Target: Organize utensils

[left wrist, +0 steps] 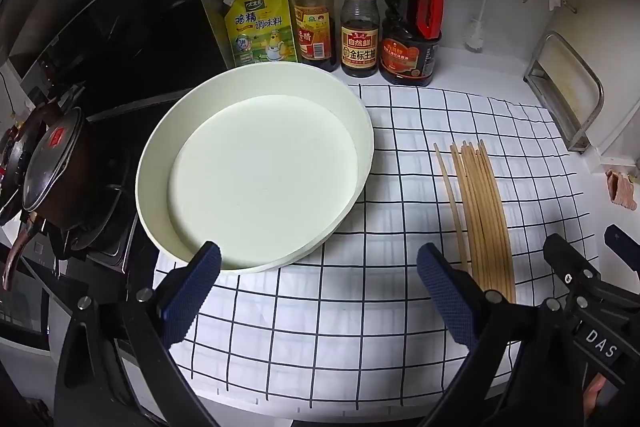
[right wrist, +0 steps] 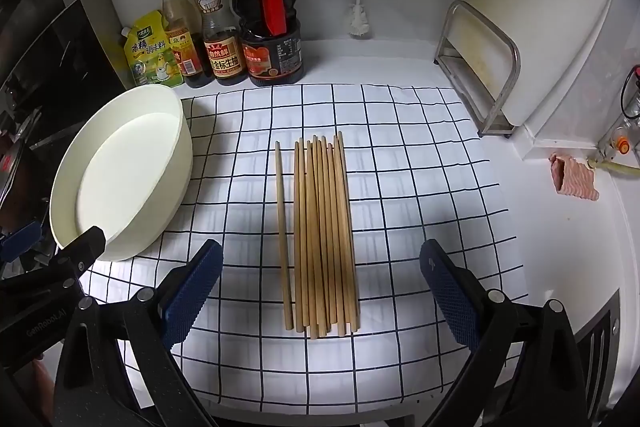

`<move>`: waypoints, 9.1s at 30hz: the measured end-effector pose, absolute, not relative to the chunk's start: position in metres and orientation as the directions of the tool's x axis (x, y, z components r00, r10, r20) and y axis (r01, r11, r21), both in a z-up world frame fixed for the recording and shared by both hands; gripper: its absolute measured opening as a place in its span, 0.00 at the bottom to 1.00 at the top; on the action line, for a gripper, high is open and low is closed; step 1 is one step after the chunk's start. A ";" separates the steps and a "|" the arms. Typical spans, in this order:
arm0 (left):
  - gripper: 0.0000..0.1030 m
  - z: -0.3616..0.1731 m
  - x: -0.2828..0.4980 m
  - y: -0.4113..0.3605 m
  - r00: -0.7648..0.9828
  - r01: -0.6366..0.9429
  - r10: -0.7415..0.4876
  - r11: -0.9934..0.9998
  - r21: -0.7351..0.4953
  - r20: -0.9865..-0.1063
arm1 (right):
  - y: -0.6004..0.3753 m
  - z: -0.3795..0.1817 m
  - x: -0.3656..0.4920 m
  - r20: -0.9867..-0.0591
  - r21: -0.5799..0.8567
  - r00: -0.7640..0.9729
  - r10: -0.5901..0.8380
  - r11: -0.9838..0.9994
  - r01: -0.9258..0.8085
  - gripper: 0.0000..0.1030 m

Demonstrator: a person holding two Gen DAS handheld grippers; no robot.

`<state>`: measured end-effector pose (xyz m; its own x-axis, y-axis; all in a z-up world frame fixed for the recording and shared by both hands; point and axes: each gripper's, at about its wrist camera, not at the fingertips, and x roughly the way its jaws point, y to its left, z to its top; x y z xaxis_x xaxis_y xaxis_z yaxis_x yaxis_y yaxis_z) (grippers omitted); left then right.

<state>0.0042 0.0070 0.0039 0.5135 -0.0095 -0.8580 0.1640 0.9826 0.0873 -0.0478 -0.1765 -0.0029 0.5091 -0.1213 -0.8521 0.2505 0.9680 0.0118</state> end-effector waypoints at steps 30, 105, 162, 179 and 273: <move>0.94 0.005 -0.001 0.003 0.522 0.160 -0.006 0.983 0.091 -0.853 | -0.179 0.003 -0.055 -0.842 0.013 0.524 -0.130 0.965 0.260 0.92; 0.94 -0.058 0.012 -0.060 0.476 0.253 -0.150 0.967 -0.029 -0.867 | -0.262 -0.079 -0.058 -0.877 0.055 0.477 -0.063 0.972 0.230 0.92; 0.94 -0.138 0.036 -0.103 0.401 0.227 -0.109 0.974 -0.016 -0.910 | -0.292 -0.148 -0.007 -0.877 -0.041 0.463 -0.125 0.981 0.189 0.91; 0.95 -0.152 0.044 -0.101 0.404 0.183 -0.048 0.983 0.029 -0.913 | -0.294 -0.148 -0.007 -0.846 -0.066 0.515 -0.136 0.986 0.151 0.91; 0.49 -0.072 0.136 0.152 0.452 0.071 -0.049 0.997 -0.019 -0.891 | -0.006 -0.080 0.129 -0.860 0.207 0.457 0.228 0.974 -0.096 0.12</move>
<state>0.1360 0.1520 -0.0722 0.4519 -0.0491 -0.8907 0.0714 0.9973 -0.0188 0.1292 -0.0065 -0.0802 0.4569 0.2277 -0.8599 -0.0957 0.9737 0.2069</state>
